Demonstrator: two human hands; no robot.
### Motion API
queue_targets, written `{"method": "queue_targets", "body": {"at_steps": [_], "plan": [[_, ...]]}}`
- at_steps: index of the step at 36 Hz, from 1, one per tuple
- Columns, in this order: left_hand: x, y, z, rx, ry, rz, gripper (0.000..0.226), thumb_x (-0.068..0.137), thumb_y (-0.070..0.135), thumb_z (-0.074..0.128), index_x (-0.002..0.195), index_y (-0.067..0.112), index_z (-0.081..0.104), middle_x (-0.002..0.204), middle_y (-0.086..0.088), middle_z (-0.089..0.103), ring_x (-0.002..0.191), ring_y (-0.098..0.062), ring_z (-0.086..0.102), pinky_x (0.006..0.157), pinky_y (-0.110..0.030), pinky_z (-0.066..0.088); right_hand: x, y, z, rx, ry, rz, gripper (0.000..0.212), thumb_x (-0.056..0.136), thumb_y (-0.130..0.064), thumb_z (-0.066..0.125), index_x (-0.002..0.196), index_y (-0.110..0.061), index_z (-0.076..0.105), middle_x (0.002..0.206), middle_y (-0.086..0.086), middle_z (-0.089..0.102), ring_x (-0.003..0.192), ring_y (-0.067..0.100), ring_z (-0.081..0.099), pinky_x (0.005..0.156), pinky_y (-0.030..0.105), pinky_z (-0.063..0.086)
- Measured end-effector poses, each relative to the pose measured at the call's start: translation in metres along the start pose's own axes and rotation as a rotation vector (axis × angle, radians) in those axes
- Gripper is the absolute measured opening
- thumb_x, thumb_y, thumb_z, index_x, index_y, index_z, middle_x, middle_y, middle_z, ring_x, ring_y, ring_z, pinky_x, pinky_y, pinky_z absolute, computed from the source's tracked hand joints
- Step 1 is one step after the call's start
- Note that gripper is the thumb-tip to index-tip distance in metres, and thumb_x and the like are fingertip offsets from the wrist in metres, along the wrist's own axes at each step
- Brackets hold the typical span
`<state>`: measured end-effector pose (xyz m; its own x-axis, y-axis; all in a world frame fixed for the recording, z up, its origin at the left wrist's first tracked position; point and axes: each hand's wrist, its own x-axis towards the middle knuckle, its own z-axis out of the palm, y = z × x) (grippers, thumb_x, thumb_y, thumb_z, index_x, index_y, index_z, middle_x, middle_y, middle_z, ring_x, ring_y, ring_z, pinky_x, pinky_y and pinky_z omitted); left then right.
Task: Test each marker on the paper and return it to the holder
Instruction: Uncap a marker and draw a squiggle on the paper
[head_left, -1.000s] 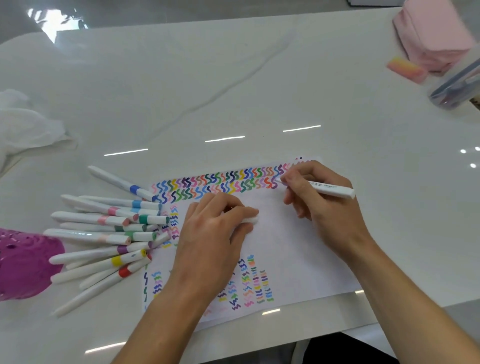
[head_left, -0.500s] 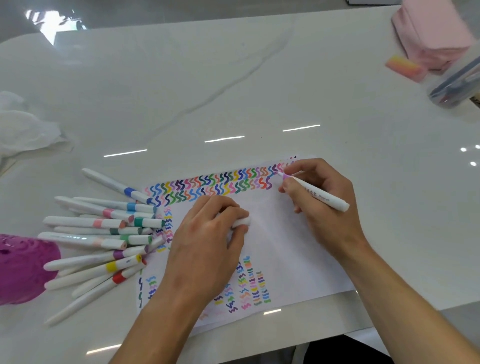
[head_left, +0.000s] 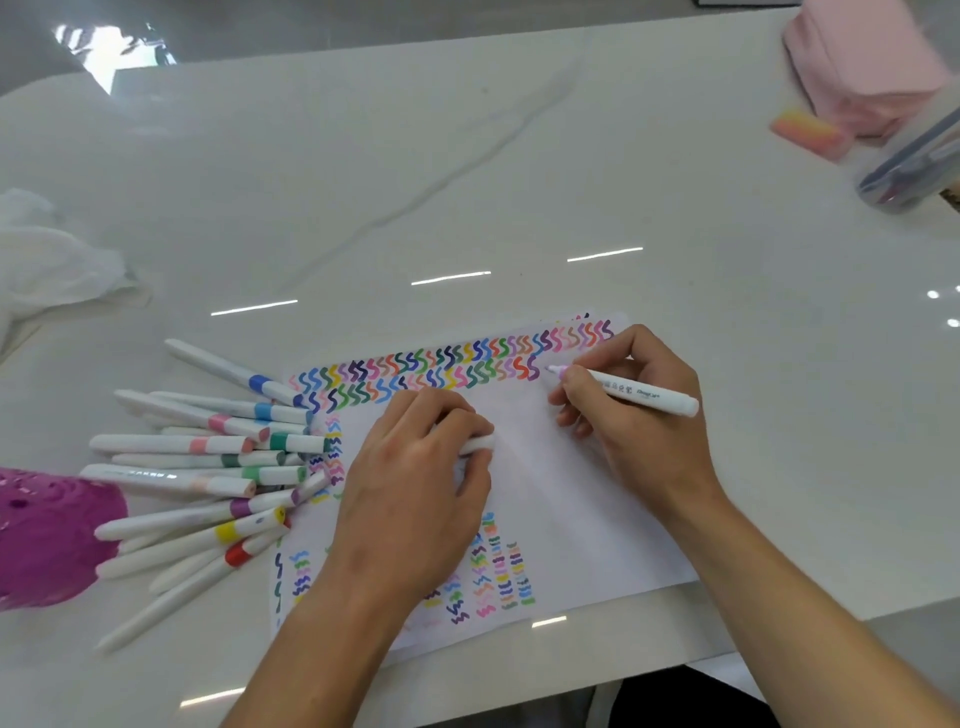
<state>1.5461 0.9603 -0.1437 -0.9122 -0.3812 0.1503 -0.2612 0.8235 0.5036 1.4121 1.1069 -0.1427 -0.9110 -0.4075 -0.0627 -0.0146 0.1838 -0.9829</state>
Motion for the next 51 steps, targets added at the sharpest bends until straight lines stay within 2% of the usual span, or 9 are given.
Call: {"method": "queue_targets", "body": {"at_steps": [3, 6, 9, 12, 18, 29, 36, 45, 51], "plan": [[0.0, 0.0, 0.0, 0.005, -0.005, 0.004, 0.013, 0.085, 0.018, 0.073, 0.098, 0.02, 0.072, 0.105, 0.011, 0.061, 0.101, -0.009, 0.052, 0.087, -0.023, 0.045, 0.0, 0.0, 0.0, 0.004, 0.021, 0.004, 0.013, 0.084, -0.016, 0.075, 0.082, -0.015, 0.062, 0.074, 0.007, 0.076, 0.06, 0.028, 0.073, 0.056, 0.041, 0.059], [0.001, 0.0, 0.0, 0.0, -0.01, -0.004, 0.012, 0.085, 0.018, 0.073, 0.097, 0.02, 0.072, 0.105, 0.012, 0.06, 0.101, -0.008, 0.052, 0.087, -0.022, 0.044, 0.001, 0.0, 0.0, 0.014, 0.047, 0.013, 0.013, 0.08, -0.016, 0.074, 0.078, -0.015, 0.061, 0.07, 0.009, 0.073, 0.056, 0.027, 0.07, 0.051, 0.034, 0.056], [0.001, 0.0, 0.0, -0.005, -0.012, -0.009, 0.012, 0.085, 0.018, 0.073, 0.097, 0.019, 0.071, 0.105, 0.012, 0.06, 0.101, -0.008, 0.051, 0.087, -0.019, 0.042, 0.001, 0.0, 0.002, -0.028, 0.077, 0.013, 0.02, 0.079, -0.021, 0.076, 0.071, -0.027, 0.059, 0.068, 0.009, 0.071, 0.051, 0.024, 0.067, 0.044, 0.029, 0.05], [0.001, 0.0, -0.001, -0.007, -0.015, -0.014, 0.012, 0.085, 0.018, 0.073, 0.097, 0.019, 0.071, 0.105, 0.012, 0.059, 0.101, -0.008, 0.051, 0.087, -0.02, 0.043, 0.0, 0.001, 0.002, -0.048, 0.099, 0.005, 0.023, 0.078, -0.022, 0.076, 0.067, -0.03, 0.057, 0.067, 0.008, 0.069, 0.05, 0.024, 0.065, 0.042, 0.023, 0.046], [0.001, 0.0, 0.0, -0.012, -0.009, -0.013, 0.011, 0.085, 0.018, 0.073, 0.096, 0.019, 0.071, 0.104, 0.012, 0.059, 0.101, -0.009, 0.051, 0.087, -0.023, 0.044, 0.001, 0.004, 0.002, -0.053, 0.065, 0.001, 0.018, 0.087, -0.013, 0.078, 0.079, -0.017, 0.062, 0.071, 0.006, 0.073, 0.053, 0.022, 0.07, 0.047, 0.026, 0.052], [0.0, 0.002, -0.001, -0.014, -0.027, -0.036, 0.011, 0.086, 0.02, 0.072, 0.097, 0.02, 0.07, 0.106, 0.012, 0.059, 0.104, -0.009, 0.05, 0.088, -0.024, 0.045, 0.004, 0.007, 0.004, -0.063, 0.028, -0.014, 0.017, 0.092, -0.023, 0.08, 0.082, -0.025, 0.067, 0.073, 0.002, 0.074, 0.055, 0.018, 0.069, 0.05, 0.023, 0.053], [0.001, 0.002, -0.001, -0.009, -0.027, -0.035, 0.011, 0.086, 0.02, 0.072, 0.097, 0.02, 0.07, 0.106, 0.012, 0.059, 0.104, -0.009, 0.05, 0.088, -0.024, 0.045, 0.006, 0.01, 0.004, -0.082, 0.034, 0.01, 0.014, 0.093, -0.018, 0.078, 0.085, -0.018, 0.067, 0.073, 0.002, 0.074, 0.054, 0.016, 0.068, 0.05, 0.022, 0.053], [0.0, 0.001, 0.0, 0.002, -0.021, -0.035, 0.01, 0.086, 0.02, 0.072, 0.096, 0.02, 0.07, 0.105, 0.012, 0.059, 0.103, -0.009, 0.049, 0.088, -0.019, 0.041, 0.007, 0.01, 0.004, -0.081, 0.014, 0.039, 0.014, 0.091, -0.015, 0.079, 0.081, -0.015, 0.069, 0.07, 0.005, 0.072, 0.053, 0.014, 0.063, 0.05, 0.028, 0.054], [0.0, 0.0, 0.001, 0.002, -0.011, -0.031, 0.01, 0.085, 0.019, 0.073, 0.095, 0.019, 0.07, 0.104, 0.012, 0.059, 0.102, -0.009, 0.05, 0.087, -0.019, 0.042, 0.008, 0.011, 0.005, -0.078, 0.025, 0.043, 0.015, 0.088, -0.014, 0.079, 0.078, -0.016, 0.068, 0.07, 0.007, 0.071, 0.055, 0.018, 0.06, 0.049, 0.032, 0.048]]}}
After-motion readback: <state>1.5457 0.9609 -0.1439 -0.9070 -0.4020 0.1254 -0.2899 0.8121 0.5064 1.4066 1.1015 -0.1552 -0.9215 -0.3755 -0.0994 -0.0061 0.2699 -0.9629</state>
